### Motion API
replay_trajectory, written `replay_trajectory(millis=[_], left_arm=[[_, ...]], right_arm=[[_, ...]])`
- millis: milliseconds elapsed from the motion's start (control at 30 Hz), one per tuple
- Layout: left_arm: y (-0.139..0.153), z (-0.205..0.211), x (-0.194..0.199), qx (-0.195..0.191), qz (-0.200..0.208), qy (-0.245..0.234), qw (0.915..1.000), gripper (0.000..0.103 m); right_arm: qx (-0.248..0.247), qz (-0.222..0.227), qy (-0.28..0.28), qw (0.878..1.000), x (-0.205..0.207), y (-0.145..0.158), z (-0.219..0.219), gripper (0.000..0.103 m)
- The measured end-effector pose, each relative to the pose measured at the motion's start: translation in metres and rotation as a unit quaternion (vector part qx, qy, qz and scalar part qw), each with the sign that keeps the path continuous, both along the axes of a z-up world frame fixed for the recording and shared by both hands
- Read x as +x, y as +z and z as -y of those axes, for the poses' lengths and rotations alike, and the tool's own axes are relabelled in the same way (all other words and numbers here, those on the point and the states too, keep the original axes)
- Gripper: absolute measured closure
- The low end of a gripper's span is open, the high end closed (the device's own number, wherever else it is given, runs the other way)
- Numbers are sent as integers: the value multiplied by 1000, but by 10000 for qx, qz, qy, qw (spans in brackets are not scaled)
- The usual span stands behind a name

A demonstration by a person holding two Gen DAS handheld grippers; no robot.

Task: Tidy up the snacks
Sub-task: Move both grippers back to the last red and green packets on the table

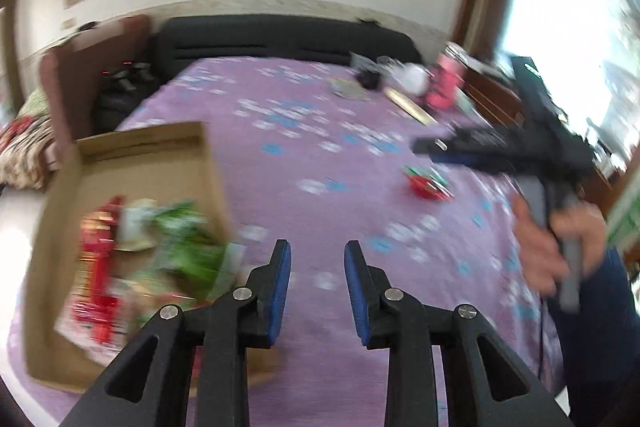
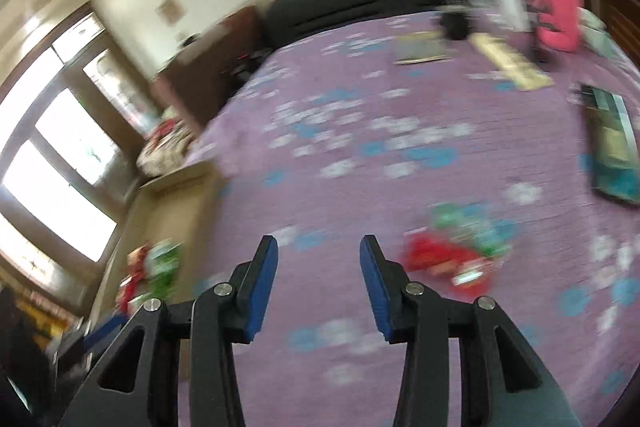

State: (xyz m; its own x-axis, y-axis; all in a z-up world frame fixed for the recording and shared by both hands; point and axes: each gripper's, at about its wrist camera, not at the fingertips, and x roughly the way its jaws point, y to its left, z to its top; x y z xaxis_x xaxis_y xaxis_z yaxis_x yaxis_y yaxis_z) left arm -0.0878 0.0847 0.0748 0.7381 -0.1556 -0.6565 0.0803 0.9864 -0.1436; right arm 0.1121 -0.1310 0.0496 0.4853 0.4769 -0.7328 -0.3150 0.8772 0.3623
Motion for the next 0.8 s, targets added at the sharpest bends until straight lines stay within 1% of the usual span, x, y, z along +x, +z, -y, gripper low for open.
replay_trajectory(millis=[67, 167, 267, 333, 400, 467, 500, 567, 633, 700, 733, 800], left_arm=[[-4, 18, 1, 78, -61, -215, 9997, 75], [-10, 38, 3, 149, -172, -434, 9988, 75], [-14, 45, 4, 222, -238, -480, 9983, 75], [-16, 46, 6, 209, -298, -470, 9982, 75], [-16, 45, 6, 221, -326, -429, 9983, 75], [-17, 43, 8, 181, -356, -391, 9984, 75], [-18, 42, 9, 161, -373, -377, 9985, 75], [-18, 40, 10, 122, -394, -366, 9985, 75], [-19, 39, 12, 125, -394, -357, 9985, 75], [-20, 39, 14, 112, -413, -353, 9985, 75], [-21, 38, 15, 115, -421, -353, 9984, 75], [-21, 38, 16, 136, -422, -340, 9984, 75]], right_arm=[[-342, -80, 33, 9994, 18, -7, 10, 61], [-671, -237, -250, 9971, 46, -21, 26, 62], [-533, -498, -306, 9969, 67, -38, 41, 62], [-287, -669, -309, 9969, 71, -49, 49, 63], [-150, -671, -321, 9971, 65, -48, 51, 64], [141, -872, -346, 9955, 58, -47, 53, 66], [209, -972, -361, 9944, 54, -48, 53, 66], [186, -1067, -403, 9933, 43, -48, 49, 66], [524, -1374, -217, 9889, 23, -51, 43, 66], [762, -1578, 202, 9843, 6, -53, 31, 66], [757, -1544, 333, 9845, -3, -51, 25, 68], [624, -1343, 219, 9887, -7, -42, 23, 68]])
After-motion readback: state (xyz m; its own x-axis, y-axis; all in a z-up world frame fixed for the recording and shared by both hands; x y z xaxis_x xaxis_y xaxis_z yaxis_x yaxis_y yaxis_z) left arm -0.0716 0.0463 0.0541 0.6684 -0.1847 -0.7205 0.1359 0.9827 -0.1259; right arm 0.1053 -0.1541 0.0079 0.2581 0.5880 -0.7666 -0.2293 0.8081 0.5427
